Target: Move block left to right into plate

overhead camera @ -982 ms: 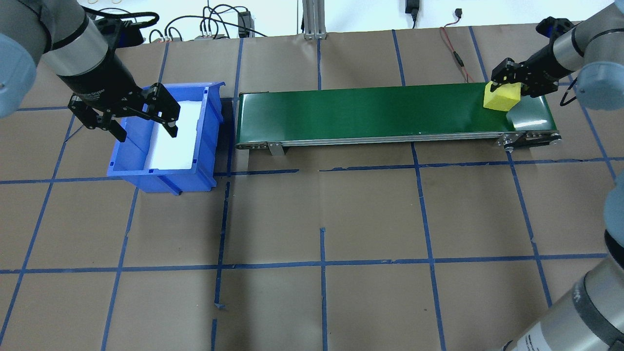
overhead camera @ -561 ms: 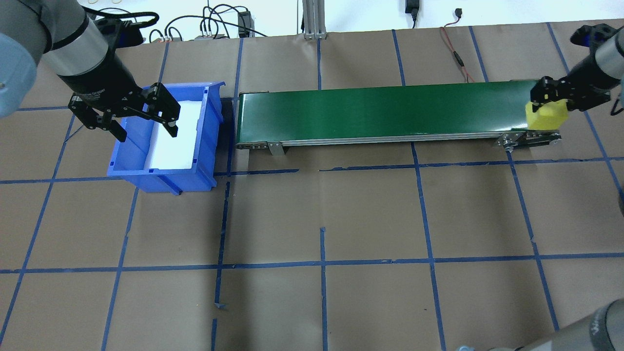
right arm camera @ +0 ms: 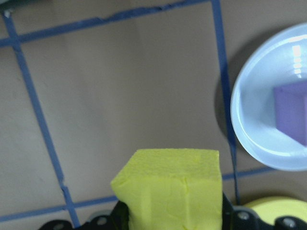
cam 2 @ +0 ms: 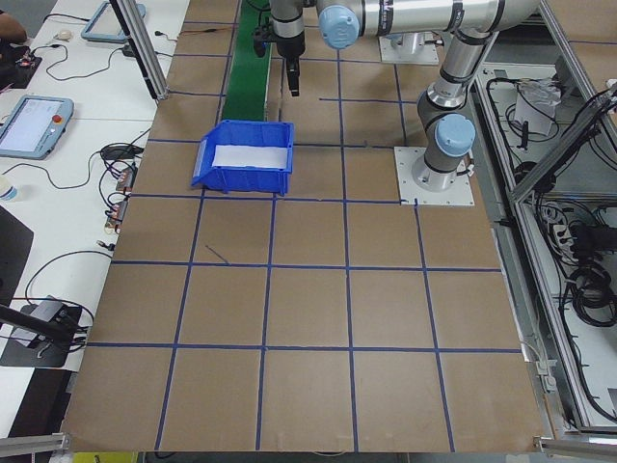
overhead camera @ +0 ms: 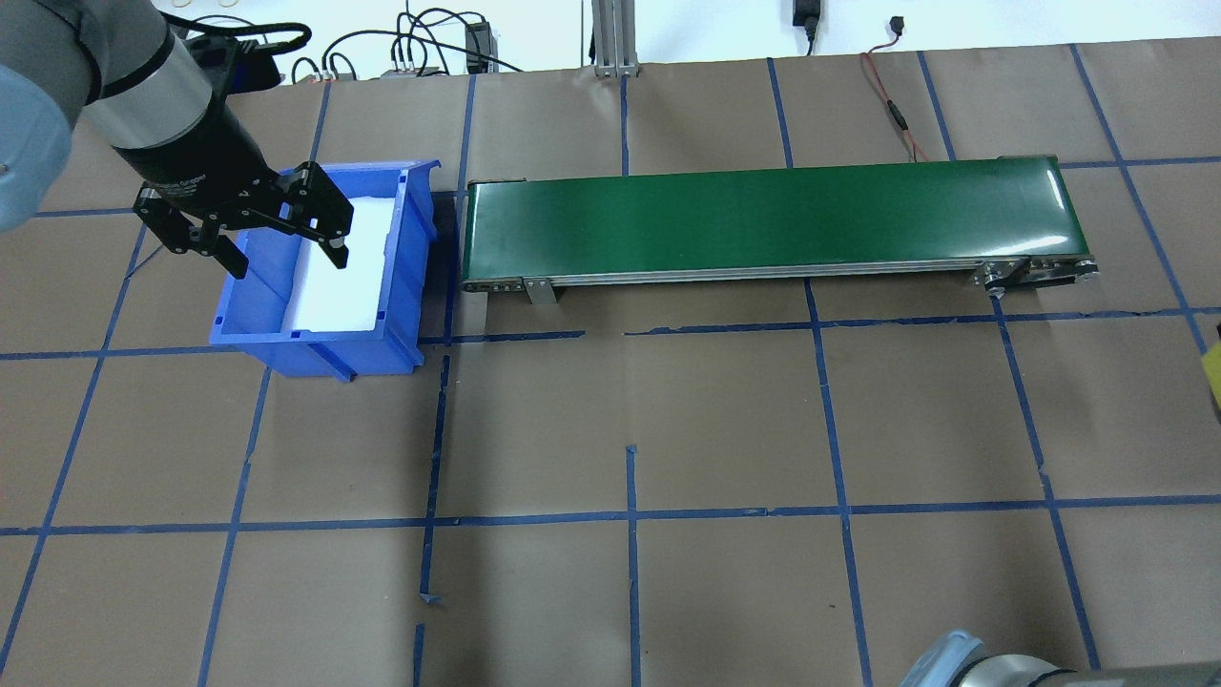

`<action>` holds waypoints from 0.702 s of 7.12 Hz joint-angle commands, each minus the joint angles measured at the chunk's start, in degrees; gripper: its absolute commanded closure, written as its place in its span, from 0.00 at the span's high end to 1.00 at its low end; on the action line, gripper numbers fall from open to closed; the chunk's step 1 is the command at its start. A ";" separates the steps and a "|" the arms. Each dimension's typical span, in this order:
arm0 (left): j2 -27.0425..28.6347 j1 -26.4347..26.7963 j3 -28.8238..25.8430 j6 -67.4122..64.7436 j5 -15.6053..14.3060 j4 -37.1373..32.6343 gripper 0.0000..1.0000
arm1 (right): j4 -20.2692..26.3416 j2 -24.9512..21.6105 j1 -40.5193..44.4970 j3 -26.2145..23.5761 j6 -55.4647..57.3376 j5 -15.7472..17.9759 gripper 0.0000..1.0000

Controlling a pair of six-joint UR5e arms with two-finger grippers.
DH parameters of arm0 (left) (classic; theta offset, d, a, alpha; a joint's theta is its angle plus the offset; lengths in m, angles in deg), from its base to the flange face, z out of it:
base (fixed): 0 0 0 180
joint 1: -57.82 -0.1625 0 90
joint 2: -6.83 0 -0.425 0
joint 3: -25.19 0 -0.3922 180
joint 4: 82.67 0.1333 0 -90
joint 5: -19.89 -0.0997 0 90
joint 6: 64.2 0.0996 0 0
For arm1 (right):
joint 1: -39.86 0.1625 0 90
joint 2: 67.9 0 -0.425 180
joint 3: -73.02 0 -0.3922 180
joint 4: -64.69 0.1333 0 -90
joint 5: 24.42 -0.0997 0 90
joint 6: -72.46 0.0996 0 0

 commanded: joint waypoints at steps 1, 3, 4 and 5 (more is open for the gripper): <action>0.01 0.00 0.00 -0.07 0.09 0.00 1.00 | 1.21 -0.37 -13.55 -2.97 -10.50 2.02 0.37; -0.08 0.09 0.00 -0.15 0.09 0.00 1.00 | 0.16 0.33 -21.31 -5.08 -15.97 1.84 0.38; -0.08 0.09 0.09 -0.07 0.09 0.00 1.00 | -0.46 1.29 -22.13 -5.44 -16.00 1.50 0.63; -0.08 0.09 0.00 0.11 0.09 0.00 1.00 | -0.90 2.61 -22.31 -5.44 -15.91 1.40 1.00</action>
